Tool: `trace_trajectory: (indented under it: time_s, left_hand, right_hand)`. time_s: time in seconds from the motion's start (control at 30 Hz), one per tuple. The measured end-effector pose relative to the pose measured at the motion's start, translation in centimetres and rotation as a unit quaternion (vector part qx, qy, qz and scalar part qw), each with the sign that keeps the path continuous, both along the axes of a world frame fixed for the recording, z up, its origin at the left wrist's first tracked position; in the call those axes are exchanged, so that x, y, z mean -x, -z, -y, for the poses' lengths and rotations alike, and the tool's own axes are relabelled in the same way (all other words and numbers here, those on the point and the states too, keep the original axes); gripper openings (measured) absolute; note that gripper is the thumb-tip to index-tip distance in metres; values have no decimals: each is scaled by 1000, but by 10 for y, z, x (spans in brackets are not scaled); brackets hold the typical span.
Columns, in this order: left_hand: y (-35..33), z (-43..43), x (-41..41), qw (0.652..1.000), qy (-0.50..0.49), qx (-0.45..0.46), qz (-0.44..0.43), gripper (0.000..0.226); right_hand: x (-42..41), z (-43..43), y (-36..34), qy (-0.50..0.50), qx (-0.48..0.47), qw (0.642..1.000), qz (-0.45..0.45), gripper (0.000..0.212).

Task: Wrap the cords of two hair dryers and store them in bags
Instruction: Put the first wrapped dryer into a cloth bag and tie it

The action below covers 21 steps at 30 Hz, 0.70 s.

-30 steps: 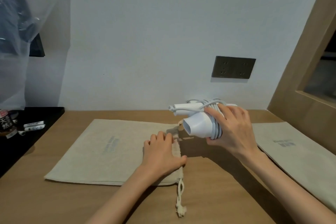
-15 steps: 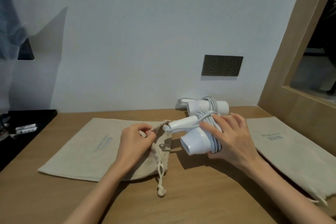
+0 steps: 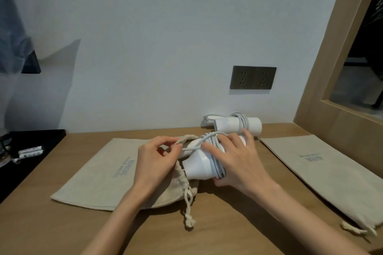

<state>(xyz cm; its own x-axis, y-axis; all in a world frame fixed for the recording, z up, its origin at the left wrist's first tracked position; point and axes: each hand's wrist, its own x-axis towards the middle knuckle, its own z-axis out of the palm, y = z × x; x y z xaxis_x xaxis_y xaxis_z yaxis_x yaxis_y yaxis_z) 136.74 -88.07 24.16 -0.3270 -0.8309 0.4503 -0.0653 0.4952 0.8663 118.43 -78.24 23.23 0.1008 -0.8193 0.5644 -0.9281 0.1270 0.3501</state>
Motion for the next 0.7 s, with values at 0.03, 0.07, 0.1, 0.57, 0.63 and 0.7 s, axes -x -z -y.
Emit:
trace_trajectory:
  time_s: [0.03,0.07,0.1,0.57,0.63,0.7]
  left_hand:
    - [-1,0,-1,1000,3,-1,-3,14]
    - [-1,0,-2,1000,6,-5,-6,15]
    - [-2,1,-3,1000,9,-8,-8,15]
    - [8,11,-4,993,57,-90,-48,14]
    - [10,11,-4,995,56,-75,-34,14]
    - [11,12,-4,995,61,-70,-31,14]
  right_hand:
    - [-5,4,1,5,-4,1000,7,96]
    - [-9,7,2,9,-7,1000,13,96]
    - [-14,10,3,13,-11,1000,20,95]
    - [-37,28,23,16,-55,994,90,102]
    - [-32,24,22,1,-75,992,99,98]
    - [-24,18,16,-27,-99,989,109,90]
